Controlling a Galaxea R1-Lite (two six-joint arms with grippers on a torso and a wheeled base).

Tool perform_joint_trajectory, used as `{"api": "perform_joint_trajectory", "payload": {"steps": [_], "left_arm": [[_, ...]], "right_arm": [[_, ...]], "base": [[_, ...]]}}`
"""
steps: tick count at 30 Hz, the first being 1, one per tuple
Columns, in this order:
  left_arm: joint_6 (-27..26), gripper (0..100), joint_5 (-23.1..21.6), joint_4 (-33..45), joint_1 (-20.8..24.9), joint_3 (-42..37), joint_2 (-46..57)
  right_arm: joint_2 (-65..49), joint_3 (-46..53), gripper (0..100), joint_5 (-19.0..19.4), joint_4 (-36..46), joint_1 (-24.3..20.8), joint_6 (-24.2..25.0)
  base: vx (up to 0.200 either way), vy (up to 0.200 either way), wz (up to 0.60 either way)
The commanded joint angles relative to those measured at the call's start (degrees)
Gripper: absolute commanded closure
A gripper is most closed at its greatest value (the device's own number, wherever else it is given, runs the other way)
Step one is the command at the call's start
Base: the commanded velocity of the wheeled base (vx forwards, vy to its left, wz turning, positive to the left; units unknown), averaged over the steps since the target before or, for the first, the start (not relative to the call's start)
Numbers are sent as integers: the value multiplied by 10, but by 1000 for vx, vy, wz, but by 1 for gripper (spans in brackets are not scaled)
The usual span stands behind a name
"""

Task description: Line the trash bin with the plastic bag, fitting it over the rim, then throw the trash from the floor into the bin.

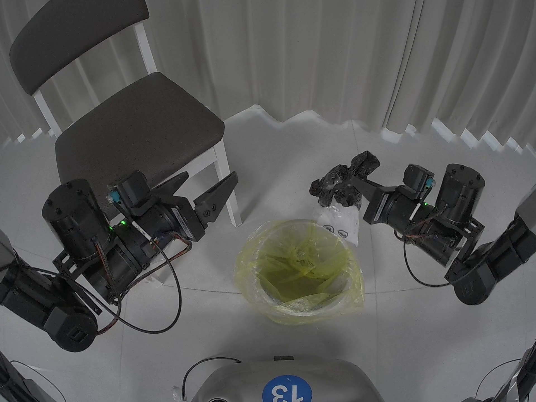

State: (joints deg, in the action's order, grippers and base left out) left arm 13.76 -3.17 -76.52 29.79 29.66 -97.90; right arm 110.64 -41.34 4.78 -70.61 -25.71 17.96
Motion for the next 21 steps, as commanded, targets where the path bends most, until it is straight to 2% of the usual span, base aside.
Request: {"api": "perform_joint_trajectory", "payload": {"steps": [1, 6, 13, 21], "left_arm": [[0, 0, 8, -6, -1, -3, -4], [1, 0, 9, -32, -2, -5, 1], [-1, 0, 8, -84, 3, -22, -4], [2, 0, 6, -86, 2, -22, -4]], "right_arm": [[-32, 34, 100, 1, -4, -30, -3], [-54, 69, 100, 1, 1, -54, -20], [-46, 87, 100, 1, 1, -74, -20], [-8, 103, 100, 11, 1, -83, -20]], "base": [[200, 0, 0], [200, 0, 0], [0, 0, 0], [0, 0, 0]]}}
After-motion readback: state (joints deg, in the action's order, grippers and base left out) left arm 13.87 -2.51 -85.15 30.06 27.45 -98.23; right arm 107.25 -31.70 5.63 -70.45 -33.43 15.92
